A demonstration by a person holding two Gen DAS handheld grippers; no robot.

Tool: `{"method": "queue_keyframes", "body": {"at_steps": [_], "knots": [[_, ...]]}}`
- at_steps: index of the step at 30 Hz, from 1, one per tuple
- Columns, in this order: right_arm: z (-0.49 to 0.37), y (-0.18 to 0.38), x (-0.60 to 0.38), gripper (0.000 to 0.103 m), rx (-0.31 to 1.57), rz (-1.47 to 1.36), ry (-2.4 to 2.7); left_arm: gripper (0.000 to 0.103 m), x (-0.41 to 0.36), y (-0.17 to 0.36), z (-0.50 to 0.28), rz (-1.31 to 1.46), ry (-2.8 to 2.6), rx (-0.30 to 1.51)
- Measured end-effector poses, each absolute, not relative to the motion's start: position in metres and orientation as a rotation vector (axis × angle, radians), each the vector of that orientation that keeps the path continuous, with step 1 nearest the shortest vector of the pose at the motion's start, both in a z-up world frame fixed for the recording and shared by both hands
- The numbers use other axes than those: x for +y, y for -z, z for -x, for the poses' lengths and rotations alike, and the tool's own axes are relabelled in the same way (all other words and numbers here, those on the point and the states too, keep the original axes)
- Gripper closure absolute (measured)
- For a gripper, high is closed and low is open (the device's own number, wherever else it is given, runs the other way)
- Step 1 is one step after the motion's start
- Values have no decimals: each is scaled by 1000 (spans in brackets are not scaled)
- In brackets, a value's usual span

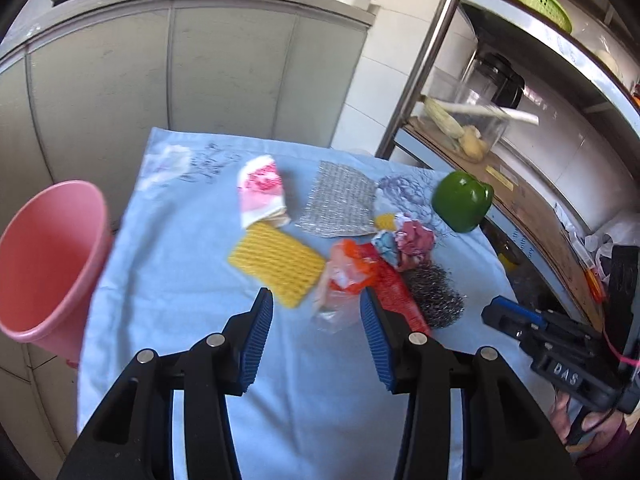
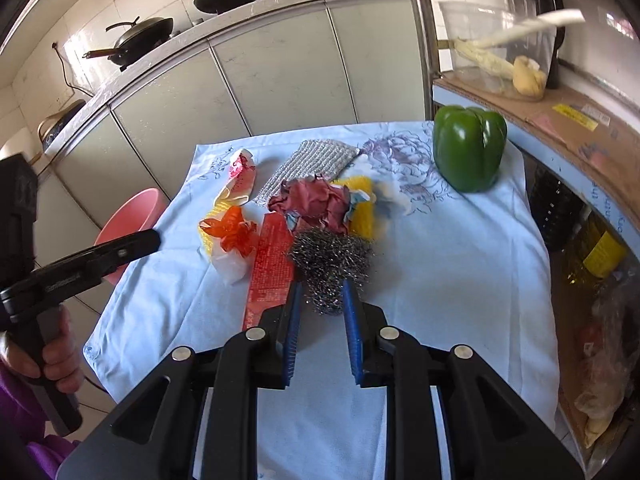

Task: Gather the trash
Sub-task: 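Move both open tools back over the remaining trash on the table, then grasp the orange-and-clear plastic bag with the left tool while the right tool grasps the steel wool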

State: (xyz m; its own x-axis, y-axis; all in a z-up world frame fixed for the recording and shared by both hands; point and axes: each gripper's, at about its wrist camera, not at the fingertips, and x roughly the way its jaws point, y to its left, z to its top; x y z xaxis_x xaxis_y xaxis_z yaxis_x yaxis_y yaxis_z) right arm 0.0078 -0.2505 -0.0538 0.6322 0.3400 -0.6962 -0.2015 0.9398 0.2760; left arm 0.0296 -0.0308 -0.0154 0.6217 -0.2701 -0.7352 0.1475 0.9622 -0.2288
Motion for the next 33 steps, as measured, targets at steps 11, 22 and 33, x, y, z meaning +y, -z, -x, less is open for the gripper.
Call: {"method": "queue_keyframes", "body": {"at_steps": [11, 22, 33], "knots": [[10, 57, -268, 66, 846, -226, -293, 52, -68, 56, -86, 195, 234, 989], [-9, 65, -264, 64, 927, -202, -300, 55, -82, 68, -88, 54, 304, 1008], [-48, 73, -244, 57, 934, -173, -305, 70, -66, 53, -65, 9, 340, 919]]}}
